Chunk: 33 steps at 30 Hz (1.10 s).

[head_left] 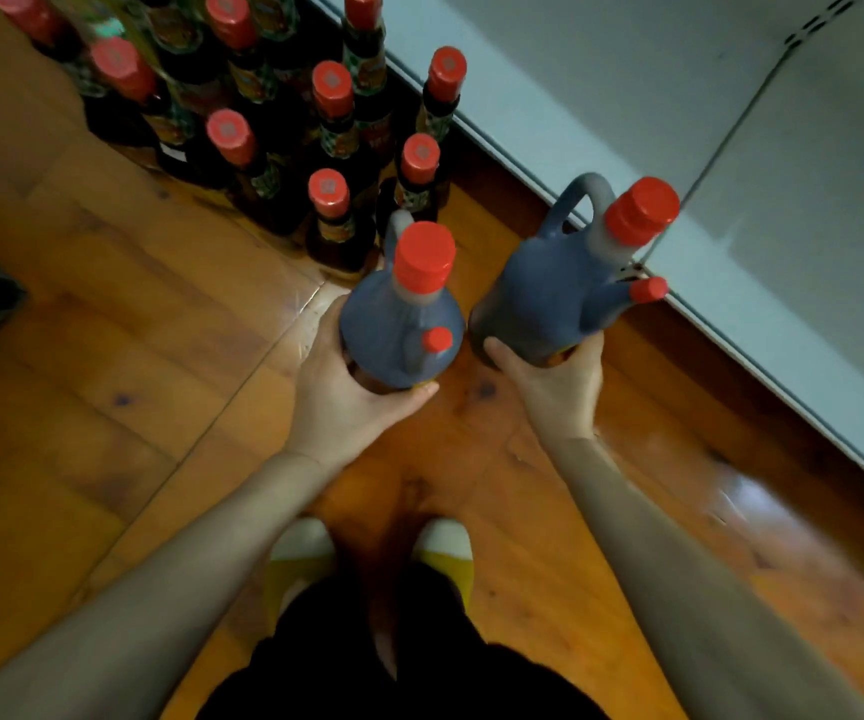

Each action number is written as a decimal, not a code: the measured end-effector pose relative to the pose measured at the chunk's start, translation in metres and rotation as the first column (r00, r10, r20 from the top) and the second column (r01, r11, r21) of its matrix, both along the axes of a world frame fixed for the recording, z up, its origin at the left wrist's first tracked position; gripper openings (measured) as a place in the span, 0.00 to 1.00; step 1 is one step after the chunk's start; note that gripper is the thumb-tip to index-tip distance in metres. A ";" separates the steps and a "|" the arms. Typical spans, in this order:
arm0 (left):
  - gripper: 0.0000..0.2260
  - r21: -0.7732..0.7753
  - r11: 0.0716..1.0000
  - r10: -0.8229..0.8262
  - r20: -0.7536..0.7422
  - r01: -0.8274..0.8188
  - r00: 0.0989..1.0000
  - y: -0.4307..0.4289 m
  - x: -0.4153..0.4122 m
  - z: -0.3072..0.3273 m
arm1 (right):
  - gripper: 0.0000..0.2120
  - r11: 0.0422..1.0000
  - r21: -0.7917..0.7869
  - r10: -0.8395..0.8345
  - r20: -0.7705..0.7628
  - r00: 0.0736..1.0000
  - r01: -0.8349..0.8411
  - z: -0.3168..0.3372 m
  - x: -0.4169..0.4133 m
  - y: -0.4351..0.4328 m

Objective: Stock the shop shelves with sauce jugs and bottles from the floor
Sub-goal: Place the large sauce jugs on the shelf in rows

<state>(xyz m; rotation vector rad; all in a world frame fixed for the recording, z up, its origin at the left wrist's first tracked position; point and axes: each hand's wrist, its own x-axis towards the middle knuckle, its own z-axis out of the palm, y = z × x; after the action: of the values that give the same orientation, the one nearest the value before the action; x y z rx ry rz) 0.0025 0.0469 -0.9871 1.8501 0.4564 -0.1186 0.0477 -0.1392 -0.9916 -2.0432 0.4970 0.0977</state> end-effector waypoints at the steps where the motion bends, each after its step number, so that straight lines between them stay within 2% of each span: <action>1: 0.37 0.006 1.000 0.005 0.002 -0.005 1.000 0.002 -0.007 0.023 | 0.36 1.000 -0.002 0.001 -0.018 1.000 -0.001 0.021 -0.010 0.001; 5: 0.40 -0.029 0.999 0.031 -0.067 -0.033 0.997 0.006 -0.038 0.118 | 0.37 1.000 0.021 -0.013 -0.083 0.996 0.015 0.117 -0.044 0.008; 13: 0.38 -0.166 0.971 0.144 -0.171 -0.172 0.975 0.020 -0.083 0.328 | 0.36 0.996 0.058 0.079 -0.144 0.986 -0.072 0.327 -0.077 0.031; 19: 0.39 -0.154 0.966 0.194 -0.089 -0.206 0.977 0.048 -0.078 0.468 | 0.33 0.978 0.109 0.185 -0.066 0.980 -0.178 0.462 -0.066 0.059; 24: 0.38 -0.085 0.964 0.256 0.049 -0.251 0.965 0.079 -0.061 0.564 | 0.35 0.978 0.109 0.177 -0.004 0.984 -0.176 0.559 -0.046 0.084; 28: 0.41 0.005 0.959 0.281 0.130 -0.284 0.951 0.107 -0.044 0.627 | 0.35 0.978 0.129 0.159 0.054 0.986 -0.165 0.625 -0.029 0.098; 33: 0.43 -0.034 0.955 0.293 0.226 -0.293 0.929 0.138 -0.010 0.685 | 0.35 0.967 0.134 0.187 0.191 0.964 -0.214 0.683 0.004 0.109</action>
<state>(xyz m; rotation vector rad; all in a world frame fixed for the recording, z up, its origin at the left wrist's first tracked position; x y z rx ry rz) -0.0080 0.1847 -0.3025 1.7488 0.5643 0.2959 0.0520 -0.0299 -0.3083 -1.9239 0.1640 0.0732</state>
